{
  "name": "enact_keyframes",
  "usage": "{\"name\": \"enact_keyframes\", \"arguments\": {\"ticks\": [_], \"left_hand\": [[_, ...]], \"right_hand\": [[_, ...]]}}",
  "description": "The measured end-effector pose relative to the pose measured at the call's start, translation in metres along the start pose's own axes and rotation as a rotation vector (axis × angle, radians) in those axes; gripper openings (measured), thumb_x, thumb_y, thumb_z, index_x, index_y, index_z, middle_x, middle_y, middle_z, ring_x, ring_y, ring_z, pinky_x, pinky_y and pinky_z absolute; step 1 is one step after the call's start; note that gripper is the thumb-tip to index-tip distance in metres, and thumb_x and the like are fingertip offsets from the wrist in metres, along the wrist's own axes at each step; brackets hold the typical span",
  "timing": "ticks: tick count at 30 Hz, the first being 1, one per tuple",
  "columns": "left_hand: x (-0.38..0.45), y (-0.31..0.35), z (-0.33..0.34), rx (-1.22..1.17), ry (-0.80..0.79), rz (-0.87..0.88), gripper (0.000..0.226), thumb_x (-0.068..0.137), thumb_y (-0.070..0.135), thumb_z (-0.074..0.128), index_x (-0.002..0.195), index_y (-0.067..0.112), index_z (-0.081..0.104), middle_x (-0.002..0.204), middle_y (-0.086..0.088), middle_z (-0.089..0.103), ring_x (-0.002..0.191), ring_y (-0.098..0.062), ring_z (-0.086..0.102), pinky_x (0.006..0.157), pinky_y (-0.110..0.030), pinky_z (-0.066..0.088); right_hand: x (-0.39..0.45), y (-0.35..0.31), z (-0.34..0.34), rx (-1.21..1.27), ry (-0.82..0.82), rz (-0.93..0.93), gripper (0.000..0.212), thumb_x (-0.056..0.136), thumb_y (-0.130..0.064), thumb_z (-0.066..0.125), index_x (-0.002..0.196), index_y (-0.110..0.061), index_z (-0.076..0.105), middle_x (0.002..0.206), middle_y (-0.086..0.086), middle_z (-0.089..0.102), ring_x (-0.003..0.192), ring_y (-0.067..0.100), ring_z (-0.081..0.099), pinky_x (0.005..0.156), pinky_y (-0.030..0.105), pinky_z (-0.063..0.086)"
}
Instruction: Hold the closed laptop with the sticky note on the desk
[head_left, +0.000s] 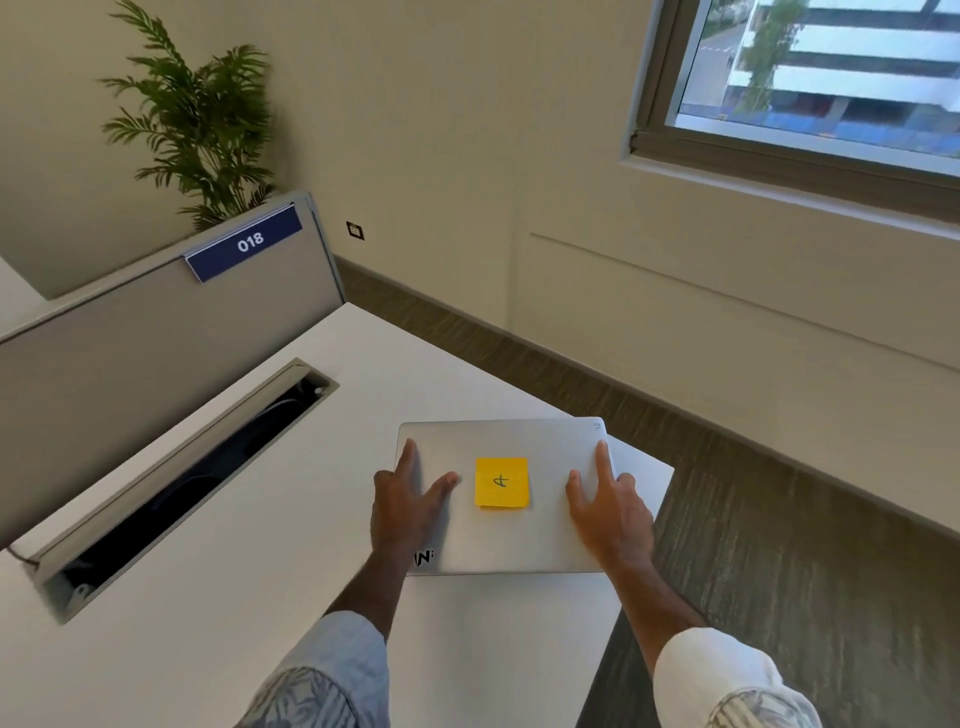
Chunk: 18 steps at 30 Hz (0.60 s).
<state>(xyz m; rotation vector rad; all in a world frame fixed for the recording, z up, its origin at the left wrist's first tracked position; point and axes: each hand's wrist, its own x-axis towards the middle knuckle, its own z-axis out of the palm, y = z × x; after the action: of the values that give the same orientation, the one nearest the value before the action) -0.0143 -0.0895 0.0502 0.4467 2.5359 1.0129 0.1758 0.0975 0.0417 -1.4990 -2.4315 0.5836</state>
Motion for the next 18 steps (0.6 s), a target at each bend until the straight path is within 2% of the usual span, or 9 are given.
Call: {"name": "enact_keyframes", "arguments": {"ticks": [7, 18], "left_hand": [[-0.014, -0.02, -0.032, 0.002, 0.04, -0.031, 0.095, 0.08, 0.07, 0.063, 0.156, 0.035, 0.019, 0.129, -0.016, 0.045, 0.121, -0.035, 0.053, 0.098, -0.043, 0.048], [-0.034, -0.068, -0.079, 0.006, 0.093, -0.095, 0.097, 0.078, 0.075, 0.06, 0.156, 0.038, 0.016, 0.13, -0.014, 0.043, 0.116, -0.033, 0.055, 0.093, -0.042, 0.05]], "right_hand": [[-0.02, -0.026, 0.008, 0.017, -0.027, -0.043, 0.069, 0.095, -0.064, 0.031, 0.154, -0.034, 0.012, 0.103, 0.004, 0.052, 0.088, 0.024, 0.065, 0.077, 0.042, 0.057], [-0.056, -0.071, 0.024, -0.01, -0.054, -0.142, 0.07, 0.094, -0.066, 0.028, 0.153, -0.034, 0.012, 0.104, 0.003, 0.052, 0.088, 0.023, 0.065, 0.072, 0.037, 0.055]]}}
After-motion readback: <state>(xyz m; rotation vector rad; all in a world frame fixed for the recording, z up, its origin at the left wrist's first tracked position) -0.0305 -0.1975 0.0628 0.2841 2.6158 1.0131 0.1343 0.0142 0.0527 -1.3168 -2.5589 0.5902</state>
